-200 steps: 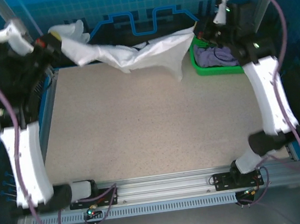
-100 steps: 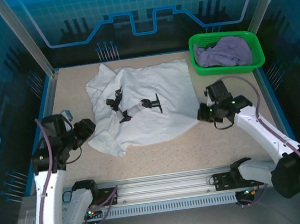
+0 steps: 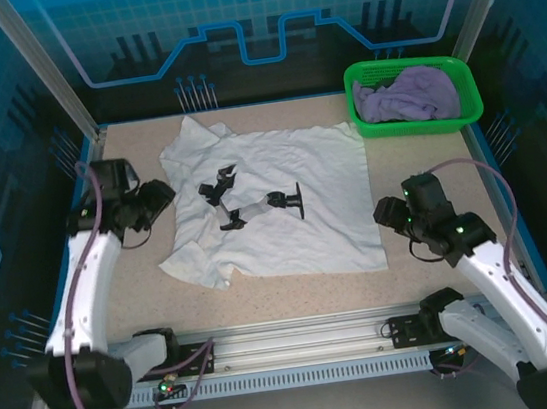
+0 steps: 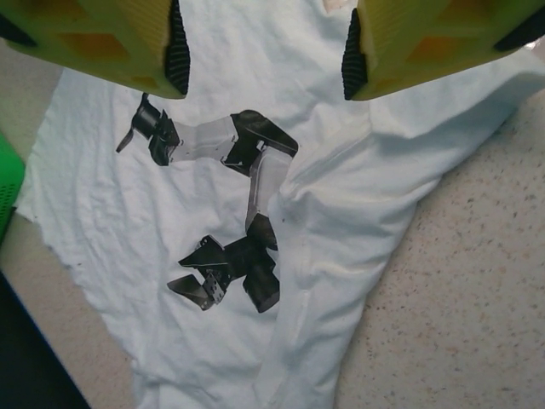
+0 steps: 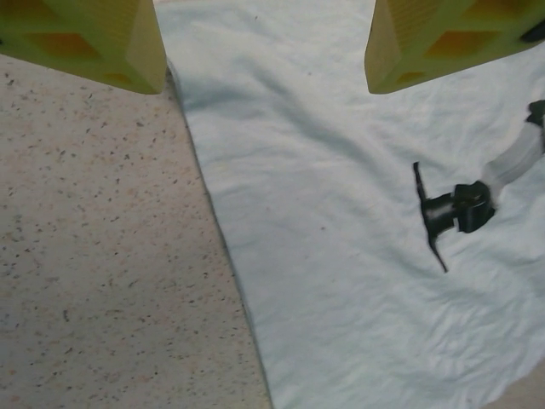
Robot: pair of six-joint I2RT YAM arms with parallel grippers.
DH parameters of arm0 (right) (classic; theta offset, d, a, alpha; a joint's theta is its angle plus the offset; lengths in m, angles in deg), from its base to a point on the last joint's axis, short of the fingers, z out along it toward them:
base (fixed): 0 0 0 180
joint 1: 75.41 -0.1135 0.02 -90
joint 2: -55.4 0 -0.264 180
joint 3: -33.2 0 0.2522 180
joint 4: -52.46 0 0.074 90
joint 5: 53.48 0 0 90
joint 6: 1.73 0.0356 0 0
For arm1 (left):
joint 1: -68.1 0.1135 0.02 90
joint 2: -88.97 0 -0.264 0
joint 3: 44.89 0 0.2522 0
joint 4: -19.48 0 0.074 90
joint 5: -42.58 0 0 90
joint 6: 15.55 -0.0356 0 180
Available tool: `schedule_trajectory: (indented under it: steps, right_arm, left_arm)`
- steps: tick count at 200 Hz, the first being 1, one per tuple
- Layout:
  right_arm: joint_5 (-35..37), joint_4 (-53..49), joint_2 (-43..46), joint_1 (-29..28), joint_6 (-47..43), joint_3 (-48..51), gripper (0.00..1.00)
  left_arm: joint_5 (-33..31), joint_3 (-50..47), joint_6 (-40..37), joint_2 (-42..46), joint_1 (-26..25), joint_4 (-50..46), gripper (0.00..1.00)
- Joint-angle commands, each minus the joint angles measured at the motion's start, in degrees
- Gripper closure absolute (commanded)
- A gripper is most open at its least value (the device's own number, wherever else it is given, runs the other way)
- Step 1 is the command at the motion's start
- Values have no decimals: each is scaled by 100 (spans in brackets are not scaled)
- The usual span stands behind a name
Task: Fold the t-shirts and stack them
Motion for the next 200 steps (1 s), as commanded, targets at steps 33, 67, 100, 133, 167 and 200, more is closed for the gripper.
schedule_trajectory:
  steps: [33,67,100,133,167,200]
  right_arm:
    - [-174,612,-2605,-35,-877,-1543,46]
    - [-307,742,-4008,-140,-1202,-2355,51]
    - [-476,1238,-4525,-142,-1228,-2281,51]
    - [-557,1545,-4727,-103,-1213,-2039,52]
    - [-699,1881,-4813,-13,-1110,-1822,52]
    - [-889,1942,-4936,16,-1044,-1811,52]
  left_arm:
    - [-827,1910,-593,-2413,-1061,-523,40]
    - [-1541,2971,-696,-3875,-1315,-982,39]
    - [-1998,3572,-867,-4877,-1567,-1336,40]
    - [-2091,3544,-813,-5244,-1641,-1508,43]
    - [-1881,3158,-917,-5121,-1641,-1360,46]
    - [-1675,2869,-1122,-5177,-1650,-1323,47]
